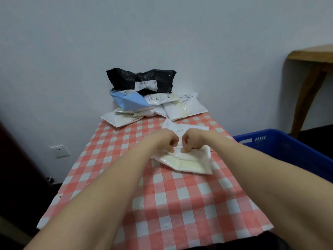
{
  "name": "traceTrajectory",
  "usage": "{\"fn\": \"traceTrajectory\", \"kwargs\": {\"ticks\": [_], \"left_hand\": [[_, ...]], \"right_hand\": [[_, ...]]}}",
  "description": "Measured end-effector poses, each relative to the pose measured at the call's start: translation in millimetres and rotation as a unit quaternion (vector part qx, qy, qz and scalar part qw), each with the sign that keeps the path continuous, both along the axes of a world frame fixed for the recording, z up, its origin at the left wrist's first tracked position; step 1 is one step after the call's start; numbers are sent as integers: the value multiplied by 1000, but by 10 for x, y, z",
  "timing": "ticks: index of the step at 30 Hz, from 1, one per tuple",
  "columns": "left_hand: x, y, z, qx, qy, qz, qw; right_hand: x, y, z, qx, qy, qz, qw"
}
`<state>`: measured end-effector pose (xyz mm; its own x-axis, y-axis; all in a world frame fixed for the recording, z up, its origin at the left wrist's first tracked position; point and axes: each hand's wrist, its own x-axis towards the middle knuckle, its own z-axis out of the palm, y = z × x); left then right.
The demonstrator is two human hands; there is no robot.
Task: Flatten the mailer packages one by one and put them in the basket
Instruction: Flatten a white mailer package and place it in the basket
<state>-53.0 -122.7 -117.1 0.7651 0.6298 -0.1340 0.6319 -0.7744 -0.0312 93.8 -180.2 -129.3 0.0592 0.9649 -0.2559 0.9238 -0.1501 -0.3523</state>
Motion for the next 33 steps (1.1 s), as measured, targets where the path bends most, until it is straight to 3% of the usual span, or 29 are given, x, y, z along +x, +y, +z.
{"fn": "traceTrajectory", "kwargs": {"ticks": [3,6,11,15,19,24,28,33], "left_hand": [[-27,74,227,158,-5,-16,987],[-106,186,274,212,-29,52,975],[-215,352,61,54,-41,294,953],[-245,366,-39,-52,-4,375,926],[-240,457,-91,-80,-42,412,907],[-233,667,-96,-9,-47,374,926],[-243,846,-17,13,-199,411,890],[-243,839,-131,-86,-182,411,889]], "right_hand": [[48,25,143,82,46,-36,995],[64,93,155,142,33,-59,988],[51,240,6,139,-30,-80,987],[-1,314,-38,129,-54,-83,987],[37,473,-53,136,-35,-136,981],[244,679,-115,104,27,-232,967],[347,763,-196,86,44,-272,957],[457,798,-278,91,114,-332,932]]}}
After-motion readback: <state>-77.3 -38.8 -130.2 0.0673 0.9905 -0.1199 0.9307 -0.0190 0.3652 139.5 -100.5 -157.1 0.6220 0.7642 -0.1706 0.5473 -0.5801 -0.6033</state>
